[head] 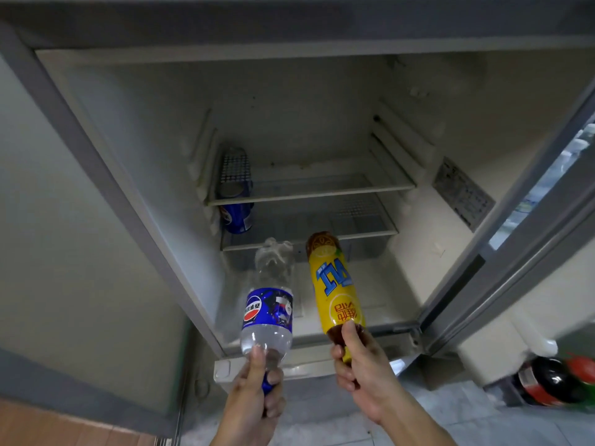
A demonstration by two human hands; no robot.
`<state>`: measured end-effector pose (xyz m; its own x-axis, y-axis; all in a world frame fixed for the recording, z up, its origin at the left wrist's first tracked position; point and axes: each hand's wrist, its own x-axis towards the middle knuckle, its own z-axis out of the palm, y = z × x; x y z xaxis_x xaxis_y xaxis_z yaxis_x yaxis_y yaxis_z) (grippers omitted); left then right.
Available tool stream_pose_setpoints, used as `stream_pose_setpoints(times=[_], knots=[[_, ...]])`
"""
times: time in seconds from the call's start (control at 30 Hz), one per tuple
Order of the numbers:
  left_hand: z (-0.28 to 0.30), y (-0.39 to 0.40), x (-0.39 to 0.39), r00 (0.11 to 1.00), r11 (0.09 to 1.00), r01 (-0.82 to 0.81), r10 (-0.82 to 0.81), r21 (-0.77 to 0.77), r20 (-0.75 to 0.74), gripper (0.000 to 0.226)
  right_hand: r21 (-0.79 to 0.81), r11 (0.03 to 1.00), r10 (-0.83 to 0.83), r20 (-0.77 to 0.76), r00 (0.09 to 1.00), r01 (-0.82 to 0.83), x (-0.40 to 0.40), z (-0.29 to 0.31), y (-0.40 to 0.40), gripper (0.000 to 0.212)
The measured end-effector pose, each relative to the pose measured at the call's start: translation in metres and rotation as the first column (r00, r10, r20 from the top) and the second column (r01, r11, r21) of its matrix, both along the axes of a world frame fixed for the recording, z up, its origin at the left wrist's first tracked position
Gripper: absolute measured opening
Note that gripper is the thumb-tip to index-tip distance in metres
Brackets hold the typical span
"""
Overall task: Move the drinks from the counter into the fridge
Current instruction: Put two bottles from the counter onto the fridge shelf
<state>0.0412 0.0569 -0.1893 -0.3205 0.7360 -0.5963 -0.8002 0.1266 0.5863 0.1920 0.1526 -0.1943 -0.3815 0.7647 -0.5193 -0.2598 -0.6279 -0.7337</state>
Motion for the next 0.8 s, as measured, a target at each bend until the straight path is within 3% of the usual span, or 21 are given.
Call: stream_pose_setpoints(times=[0.23, 0.5, 0.8], knots=[[0.032, 0.049, -0.002, 0.983, 0.994, 0.049, -0.030, 0.102, -0.181, 0.049, 0.184, 0.981, 0.054, 0.080, 0.995, -0.068, -0.023, 0.022, 0.042, 0.061], [0.030, 0.122, -0.023, 0.961, 1.000, -0.008, 0.004, -0.016, -0.277, 0.038, 0.308, 0.941, 0.061, 0.258, 0.964, -0.142, -0.063, 0.026, 0.087, 0.030], [0.022, 0.176, -0.051, 0.947, 0.997, -0.001, -0.023, -0.073, -0.319, 0.047, 0.318, 0.931, 0.040, 0.400, 0.915, -0.180, -0.097, 0.031, 0.129, 0.041]])
